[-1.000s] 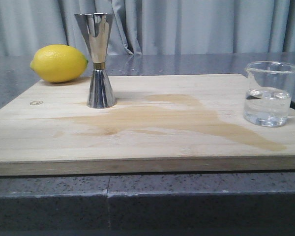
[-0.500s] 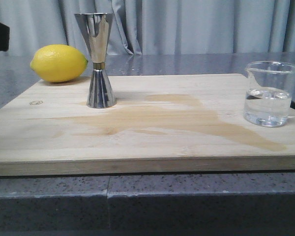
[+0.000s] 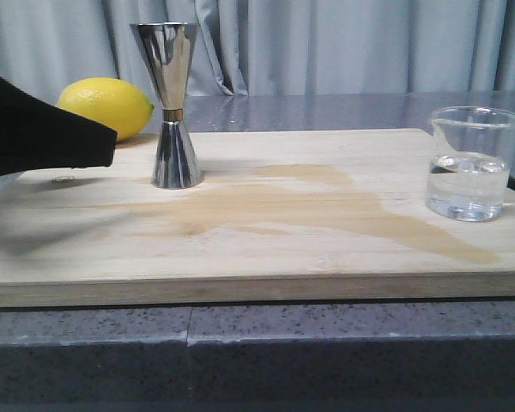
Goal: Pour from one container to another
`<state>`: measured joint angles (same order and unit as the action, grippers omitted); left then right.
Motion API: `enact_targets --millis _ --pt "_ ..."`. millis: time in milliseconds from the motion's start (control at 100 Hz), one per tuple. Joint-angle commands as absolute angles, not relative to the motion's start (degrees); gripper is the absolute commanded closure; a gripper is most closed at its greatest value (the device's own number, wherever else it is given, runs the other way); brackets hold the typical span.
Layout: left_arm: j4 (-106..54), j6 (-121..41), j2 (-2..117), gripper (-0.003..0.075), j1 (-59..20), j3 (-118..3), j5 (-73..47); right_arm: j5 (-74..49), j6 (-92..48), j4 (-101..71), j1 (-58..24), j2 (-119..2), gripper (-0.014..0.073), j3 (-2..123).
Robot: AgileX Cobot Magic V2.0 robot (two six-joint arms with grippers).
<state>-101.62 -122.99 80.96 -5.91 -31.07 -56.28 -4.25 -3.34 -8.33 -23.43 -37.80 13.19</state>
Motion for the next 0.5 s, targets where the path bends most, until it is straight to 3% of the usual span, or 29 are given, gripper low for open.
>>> enact_targets --millis 0,490 --pt "-105.97 -123.61 80.38 0.0153 -6.52 -33.61 -60.45 1.34 -3.99 -6.97 -23.42 -38.94 0.0154 14.72" --pt "-105.97 -125.31 85.09 0.0153 -6.52 -38.55 -61.58 8.72 -3.99 -3.06 -23.42 -46.10 0.0154 14.72"
